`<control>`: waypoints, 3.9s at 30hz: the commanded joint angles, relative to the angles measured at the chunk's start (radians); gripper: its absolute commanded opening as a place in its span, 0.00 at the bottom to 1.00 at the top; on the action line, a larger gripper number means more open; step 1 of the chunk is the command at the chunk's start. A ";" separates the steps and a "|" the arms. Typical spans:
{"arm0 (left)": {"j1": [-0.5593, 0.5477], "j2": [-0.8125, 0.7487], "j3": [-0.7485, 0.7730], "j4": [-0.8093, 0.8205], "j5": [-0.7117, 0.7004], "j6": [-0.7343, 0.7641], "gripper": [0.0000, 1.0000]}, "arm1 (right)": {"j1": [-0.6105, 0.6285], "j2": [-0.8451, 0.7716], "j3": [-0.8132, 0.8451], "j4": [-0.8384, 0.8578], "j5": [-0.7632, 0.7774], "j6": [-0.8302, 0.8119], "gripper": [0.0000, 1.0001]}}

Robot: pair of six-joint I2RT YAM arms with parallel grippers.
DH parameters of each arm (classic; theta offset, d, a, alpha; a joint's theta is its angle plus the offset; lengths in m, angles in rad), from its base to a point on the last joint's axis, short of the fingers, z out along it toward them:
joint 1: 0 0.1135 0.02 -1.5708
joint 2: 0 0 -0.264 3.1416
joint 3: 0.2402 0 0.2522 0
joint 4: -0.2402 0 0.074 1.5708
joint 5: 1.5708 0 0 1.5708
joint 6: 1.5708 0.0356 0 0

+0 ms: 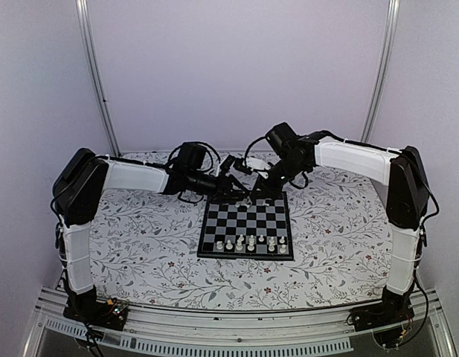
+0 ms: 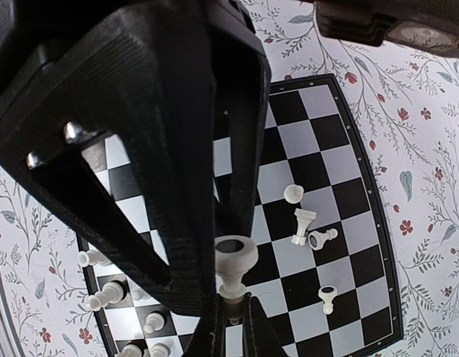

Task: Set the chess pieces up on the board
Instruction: Adjust the chess piece, then place the chess piece on the chessboard.

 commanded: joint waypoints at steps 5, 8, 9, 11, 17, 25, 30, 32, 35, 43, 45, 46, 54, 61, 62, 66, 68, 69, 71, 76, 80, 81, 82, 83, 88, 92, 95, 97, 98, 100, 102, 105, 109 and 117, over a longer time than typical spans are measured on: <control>-0.003 0.005 0.019 0.025 0.011 0.000 0.43 | 0.000 0.001 0.015 -0.025 -0.052 -0.003 0.07; -0.003 0.005 0.018 0.027 0.014 -0.001 0.41 | 0.001 0.004 0.018 -0.027 -0.056 -0.006 0.07; -0.002 0.006 0.018 0.028 0.014 -0.001 0.40 | 0.001 0.005 0.018 -0.027 -0.056 -0.007 0.07; -0.001 0.007 0.018 0.032 0.018 -0.003 0.37 | 0.003 0.005 0.017 -0.029 -0.060 -0.008 0.08; -0.003 0.006 0.018 0.045 0.035 -0.008 0.28 | 0.006 0.002 0.017 -0.029 -0.061 -0.008 0.08; -0.001 -0.046 -0.009 0.119 0.023 -0.032 0.21 | -0.095 -0.073 0.057 -0.010 -0.165 0.077 0.36; -0.001 -0.115 -0.061 0.244 -0.031 -0.069 0.20 | -0.200 -0.161 0.028 0.080 -0.367 0.238 0.45; -0.004 -0.142 -0.086 0.292 -0.071 -0.075 0.20 | -0.218 -0.182 0.005 0.131 -0.417 0.299 0.45; -0.005 -0.177 -0.139 0.381 -0.137 -0.096 0.20 | -0.226 -0.214 -0.026 0.226 -0.479 0.412 0.47; -0.031 -0.214 -0.189 0.558 -0.244 -0.144 0.20 | -0.226 -0.156 -0.033 0.317 -0.641 0.626 0.52; -0.038 -0.211 -0.181 0.564 -0.251 -0.142 0.20 | -0.226 -0.138 -0.051 0.331 -0.661 0.650 0.53; -0.042 -0.207 -0.177 0.564 -0.252 -0.141 0.20 | -0.225 -0.129 -0.058 0.339 -0.673 0.660 0.54; -0.057 -0.180 -0.144 0.587 -0.238 -0.160 0.20 | -0.205 -0.100 -0.085 0.384 -0.721 0.711 0.51; -0.066 -0.161 -0.120 0.578 -0.222 -0.168 0.20 | -0.205 -0.077 -0.084 0.424 -0.783 0.748 0.42; -0.068 -0.160 -0.120 0.578 -0.223 -0.168 0.20 | -0.205 -0.075 -0.084 0.428 -0.788 0.751 0.40; -0.073 -0.151 -0.115 0.580 -0.219 -0.171 0.20 | -0.205 -0.075 -0.085 0.439 -0.802 0.758 0.35; -0.076 -0.145 -0.110 0.580 -0.216 -0.173 0.20 | -0.205 -0.076 -0.088 0.446 -0.808 0.761 0.33; -0.078 -0.144 -0.108 0.580 -0.215 -0.173 0.20 | -0.205 -0.076 -0.090 0.449 -0.811 0.762 0.32; -0.079 -0.139 -0.104 0.580 -0.212 -0.174 0.20 | -0.205 -0.079 -0.092 0.454 -0.814 0.764 0.29; -0.083 -0.133 -0.101 0.582 -0.209 -0.178 0.20 | -0.205 -0.081 -0.104 0.463 -0.814 0.765 0.13; -0.083 -0.141 -0.109 0.581 -0.219 -0.175 0.25 | -0.205 -0.087 -0.123 0.472 -0.805 0.763 0.04; -0.081 -0.143 -0.112 0.580 -0.221 -0.172 0.27 | -0.205 -0.091 -0.128 0.473 -0.802 0.763 0.04; -0.080 -0.149 -0.115 0.580 -0.223 -0.169 0.30 | -0.205 -0.093 -0.133 0.473 -0.798 0.759 0.03; -0.078 -0.153 -0.121 0.582 -0.226 -0.169 0.33 | -0.205 -0.097 -0.138 0.473 -0.794 0.753 0.02; -0.044 -0.203 -0.126 0.540 -0.193 -0.138 0.38 | -0.206 -0.122 -0.145 0.438 -0.724 0.704 0.00; -0.018 -0.264 -0.025 0.214 -0.222 0.039 0.40 | -0.202 -0.149 -0.117 0.305 -0.588 0.557 0.00; -0.010 -0.282 0.111 -0.149 -0.406 0.227 0.42 | -0.186 -0.176 -0.090 0.185 -0.476 0.393 0.00; 0.010 -0.289 0.165 -0.282 -0.523 0.297 0.43 | -0.165 -0.199 -0.089 0.123 -0.402 0.308 0.00; 0.036 -0.305 0.157 -0.296 -0.547 0.282 0.43 | -0.152 -0.215 -0.088 0.096 -0.360 0.274 0.00; 0.090 -0.356 0.052 -0.206 -0.528 0.241 0.44 | -0.118 -0.232 -0.078 0.028 -0.274 0.174 0.00; 0.140 -0.404 -0.039 -0.126 -0.515 0.211 0.45 | -0.069 -0.240 -0.066 -0.043 -0.177 0.088 0.00; 0.199 -0.433 -0.094 -0.077 -0.498 0.205 0.45 | 0.008 -0.236 -0.064 -0.137 -0.022 -0.016 0.00; 0.240 -0.437 -0.112 -0.081 -0.480 0.193 0.45 | 0.101 -0.228 -0.090 -0.194 0.152 -0.093 0.00; 0.268 -0.443 -0.125 -0.055 -0.421 0.153 0.45 | 0.210 -0.191 -0.130 -0.263 0.293 -0.159 0.00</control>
